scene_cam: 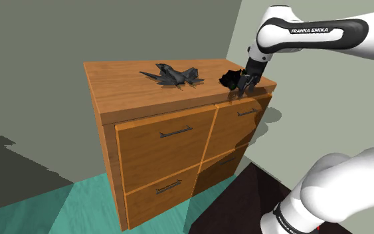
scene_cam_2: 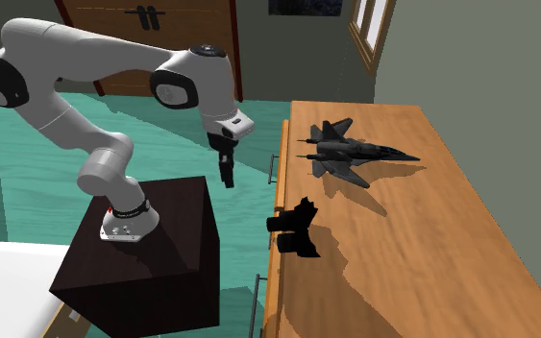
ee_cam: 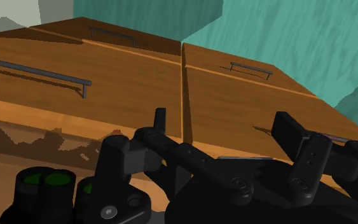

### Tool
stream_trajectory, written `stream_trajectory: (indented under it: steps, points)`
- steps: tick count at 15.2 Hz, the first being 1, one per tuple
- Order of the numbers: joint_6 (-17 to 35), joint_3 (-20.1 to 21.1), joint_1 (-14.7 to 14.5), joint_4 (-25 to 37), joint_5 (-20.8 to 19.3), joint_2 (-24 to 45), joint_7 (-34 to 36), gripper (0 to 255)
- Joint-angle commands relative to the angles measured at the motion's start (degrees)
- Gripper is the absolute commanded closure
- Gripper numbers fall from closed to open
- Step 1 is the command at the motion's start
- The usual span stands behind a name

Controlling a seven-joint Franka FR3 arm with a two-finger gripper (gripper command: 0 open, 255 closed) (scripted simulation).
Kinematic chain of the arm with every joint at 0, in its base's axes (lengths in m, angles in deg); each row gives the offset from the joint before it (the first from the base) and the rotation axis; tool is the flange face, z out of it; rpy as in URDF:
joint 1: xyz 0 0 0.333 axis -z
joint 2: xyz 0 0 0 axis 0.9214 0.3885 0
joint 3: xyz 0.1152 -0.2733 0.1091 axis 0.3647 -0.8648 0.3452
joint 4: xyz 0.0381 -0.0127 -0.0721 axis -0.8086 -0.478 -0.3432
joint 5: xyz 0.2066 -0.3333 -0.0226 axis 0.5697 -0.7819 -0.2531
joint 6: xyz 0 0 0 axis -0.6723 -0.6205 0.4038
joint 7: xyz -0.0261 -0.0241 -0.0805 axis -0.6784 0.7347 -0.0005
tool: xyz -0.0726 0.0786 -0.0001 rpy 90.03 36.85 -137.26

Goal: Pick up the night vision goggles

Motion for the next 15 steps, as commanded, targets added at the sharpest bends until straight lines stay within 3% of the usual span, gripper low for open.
stream_trajectory:
  steps: [1, 7, 13, 15]
  points:
    - [1.3, -1.8, 0.5, 2.6, 0.2, 2.7, -2.0, 0]
    - [5.4, -7.1, 1.6, 11.2, 3.1, 12.6, -8.2, 0]
    - [7.4, -11.6, 3.4, 22.2, 9.4, 23.9, -15.3, 0]
    - [8.2, -11.7, 3.6, 21.9, 9.7, 24.4, -15.5, 0]
